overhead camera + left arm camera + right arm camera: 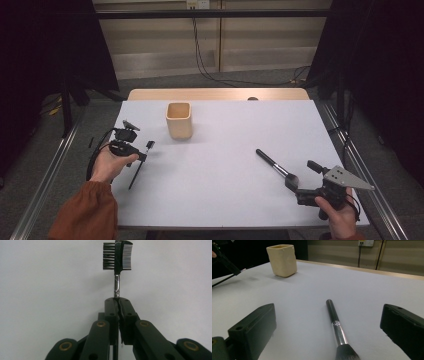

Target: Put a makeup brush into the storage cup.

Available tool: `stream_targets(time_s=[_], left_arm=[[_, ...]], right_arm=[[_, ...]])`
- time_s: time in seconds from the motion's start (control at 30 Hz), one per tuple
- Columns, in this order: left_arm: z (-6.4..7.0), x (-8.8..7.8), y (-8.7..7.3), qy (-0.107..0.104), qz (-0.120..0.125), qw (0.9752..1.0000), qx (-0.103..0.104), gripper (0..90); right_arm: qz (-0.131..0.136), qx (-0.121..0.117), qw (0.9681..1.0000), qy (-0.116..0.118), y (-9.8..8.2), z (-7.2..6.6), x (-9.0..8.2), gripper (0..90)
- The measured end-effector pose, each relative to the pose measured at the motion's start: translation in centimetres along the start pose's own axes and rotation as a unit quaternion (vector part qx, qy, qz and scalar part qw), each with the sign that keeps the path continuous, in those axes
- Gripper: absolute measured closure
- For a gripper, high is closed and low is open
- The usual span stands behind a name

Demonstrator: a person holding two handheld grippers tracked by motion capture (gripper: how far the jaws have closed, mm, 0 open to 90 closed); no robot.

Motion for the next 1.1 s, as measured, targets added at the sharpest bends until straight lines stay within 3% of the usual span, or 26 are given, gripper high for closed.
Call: stream_targets(time_s=[0.07, 0.2, 0.33, 0.37, 0.43, 0.6, 0.7, 0.83, 0.93, 1.1], left_arm=[[0.1, -0.1, -0.1, 0.000, 0.013, 0.9999, 0.000, 86.3], [0.5, -0.5, -0.2, -0.016, 0.043, 0.9987, 0.021, 86.4], [0.9, -1.2, -0.4, -0.017, 0.085, 0.9955, 0.038, 86.3], [0.9, -1.2, -0.4, -0.017, 0.085, 0.9955, 0.038, 86.3], [0.9, -1.8, -0.5, -0.019, 0.115, 0.9922, 0.045, 86.3], [0.9, -2.5, -0.7, -0.021, 0.155, 0.9862, 0.054, 86.3], [0.9, -2.8, -0.7, -0.023, 0.186, 0.9808, 0.053, 86.3], [1.0, -2.9, -0.9, -0.027, 0.197, 0.9781, 0.060, 86.3], [1.3, -3.1, -1.1, -0.040, 0.231, 0.9700, 0.065, 86.3], [1.5, -3.3, -1.1, -0.036, 0.256, 0.9628, 0.080, 86.2]], right_arm=[[0.003, 0.000, 1.0000, 0.000, 0.0, 0.0, 0.0, 0.0], [0.003, 0.002, 1.0000, -0.002, 0.0, 0.0, 0.0, 0.0], [0.003, 0.001, 1.0000, -0.003, 0.0, 0.1, 0.0, 0.0], [0.003, 0.001, 1.0000, -0.005, 0.0, 0.2, 0.0, 0.0], [0.003, 0.005, 1.0000, -0.006, 0.0, 0.3, 0.1, 0.0], [0.006, 0.006, 1.0000, -0.005, 0.0, 0.4, 0.1, 0.0], [0.006, 0.008, 0.9999, -0.008, 0.0, 0.4, 0.1, 0.0], [0.005, 0.010, 0.9999, -0.007, 0.0, 0.6, 0.0, 0.0], [0.005, 0.013, 0.9998, -0.014, -0.1, 0.8, 0.1, 0.0], [0.007, 0.011, 0.9998, -0.018, -0.1, 0.8, 0.2, 0.0]])
Point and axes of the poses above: each handheld gripper's, and its own axes: x roughly forward along the jaws, y roughly out of its top, z roughly to its right, the point moved 6 cm from there along x, roughly forward along the jaws, and after that the axes turned 8 degrees about -y, right-handed, at the moved point
